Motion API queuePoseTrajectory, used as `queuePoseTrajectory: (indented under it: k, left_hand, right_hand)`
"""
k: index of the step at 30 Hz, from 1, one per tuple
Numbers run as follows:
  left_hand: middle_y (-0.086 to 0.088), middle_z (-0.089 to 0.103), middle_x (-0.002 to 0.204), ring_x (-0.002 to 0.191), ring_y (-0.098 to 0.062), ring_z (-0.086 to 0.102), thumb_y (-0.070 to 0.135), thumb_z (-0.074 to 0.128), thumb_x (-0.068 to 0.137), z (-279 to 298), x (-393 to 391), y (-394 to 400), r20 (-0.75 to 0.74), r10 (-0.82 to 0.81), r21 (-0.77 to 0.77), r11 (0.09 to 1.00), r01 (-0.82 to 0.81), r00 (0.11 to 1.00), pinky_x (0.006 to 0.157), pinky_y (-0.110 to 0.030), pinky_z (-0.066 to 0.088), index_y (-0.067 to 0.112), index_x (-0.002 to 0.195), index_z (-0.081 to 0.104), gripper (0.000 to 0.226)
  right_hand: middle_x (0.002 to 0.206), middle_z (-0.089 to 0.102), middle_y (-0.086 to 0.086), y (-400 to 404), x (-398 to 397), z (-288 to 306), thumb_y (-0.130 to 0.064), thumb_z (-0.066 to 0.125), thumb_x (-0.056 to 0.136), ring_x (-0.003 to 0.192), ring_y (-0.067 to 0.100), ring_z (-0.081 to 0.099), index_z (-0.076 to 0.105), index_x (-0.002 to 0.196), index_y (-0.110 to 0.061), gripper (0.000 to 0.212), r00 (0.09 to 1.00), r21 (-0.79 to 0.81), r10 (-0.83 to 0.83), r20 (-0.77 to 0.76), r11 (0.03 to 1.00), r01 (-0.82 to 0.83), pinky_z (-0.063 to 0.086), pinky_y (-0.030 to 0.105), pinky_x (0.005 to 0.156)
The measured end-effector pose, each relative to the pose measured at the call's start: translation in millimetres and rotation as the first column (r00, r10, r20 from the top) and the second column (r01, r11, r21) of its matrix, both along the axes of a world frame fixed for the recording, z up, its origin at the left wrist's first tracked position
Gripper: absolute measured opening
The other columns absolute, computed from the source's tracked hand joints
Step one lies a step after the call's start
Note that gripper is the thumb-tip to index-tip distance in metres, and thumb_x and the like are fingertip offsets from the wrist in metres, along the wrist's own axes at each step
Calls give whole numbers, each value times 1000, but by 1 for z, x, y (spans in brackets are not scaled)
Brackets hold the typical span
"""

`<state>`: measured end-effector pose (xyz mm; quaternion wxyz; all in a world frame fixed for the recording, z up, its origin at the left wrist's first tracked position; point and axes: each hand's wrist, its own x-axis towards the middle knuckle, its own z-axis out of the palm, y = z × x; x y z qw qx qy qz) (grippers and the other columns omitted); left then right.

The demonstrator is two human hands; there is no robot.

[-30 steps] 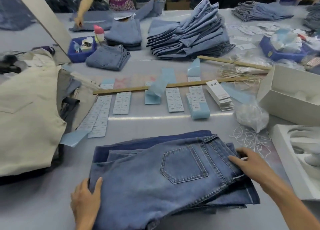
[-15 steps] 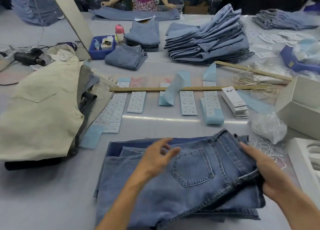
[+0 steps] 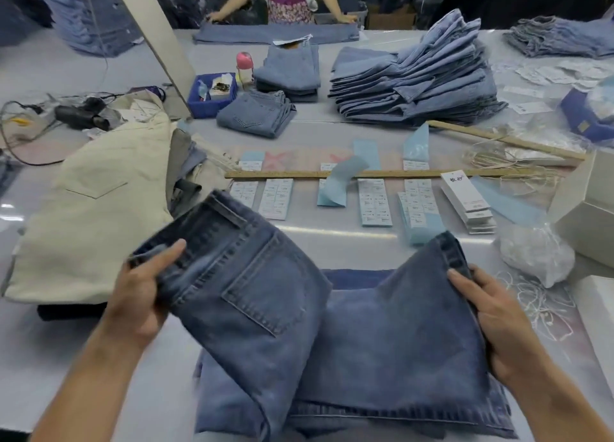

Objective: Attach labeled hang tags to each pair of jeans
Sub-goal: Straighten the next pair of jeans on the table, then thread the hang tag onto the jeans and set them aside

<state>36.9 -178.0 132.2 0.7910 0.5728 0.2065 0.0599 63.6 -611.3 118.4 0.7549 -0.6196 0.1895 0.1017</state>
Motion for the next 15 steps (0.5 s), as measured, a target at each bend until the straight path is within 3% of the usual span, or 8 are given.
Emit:
queuePoseTrajectory:
  k: [2,3,6,9,12,15]
  left_hand:
    - [-23,60,101,85,-35,64,32,91,66,16,-6,79,-4,154,69,986,-153,988,87,-56,57,12,94,62,45]
    - [-24,58,108,89,-34,64,29,86,74,20,-12,110,8,199,80,977,-199,980,90,-60,54,13,100,60,40]
    - [-14,67,113,94,-28,70,15,61,96,30,-26,162,62,284,118,950,-289,957,82,-45,63,13,109,66,14]
    - [-9,70,122,102,-24,73,9,55,99,36,-41,186,108,346,170,917,-360,932,87,-44,61,5,129,64,32]
    - [-11,63,138,116,-27,68,12,55,99,41,-58,216,139,399,142,898,-417,906,93,-46,58,4,143,54,45]
    - [-4,72,124,107,-20,73,16,54,101,48,-71,260,140,457,140,869,-474,878,85,-41,61,5,146,52,46]
  right_hand:
    - [92,76,15,-13,0,-7,-17,62,96,68,21,72,68,109,-6,19,1000,-104,-8,-28,995,5,59,29,52]
    - [92,76,16,-14,-1,-10,-15,62,96,66,20,72,69,106,-6,15,999,-156,11,-44,988,-18,58,29,51]
    - [95,76,16,3,2,-12,-18,68,93,71,22,72,73,95,-18,6,992,-268,120,-48,955,-128,61,37,61]
    - [94,77,12,33,10,-3,-23,70,91,80,31,72,73,95,-23,5,977,-313,212,-15,927,-206,58,51,79]
    - [85,78,5,50,11,6,-22,69,92,67,23,73,72,98,-21,7,977,-322,213,17,926,-196,59,40,64]
    - [86,78,2,50,4,10,-27,69,92,67,21,74,71,100,-24,9,988,-283,152,39,950,-135,58,33,51]
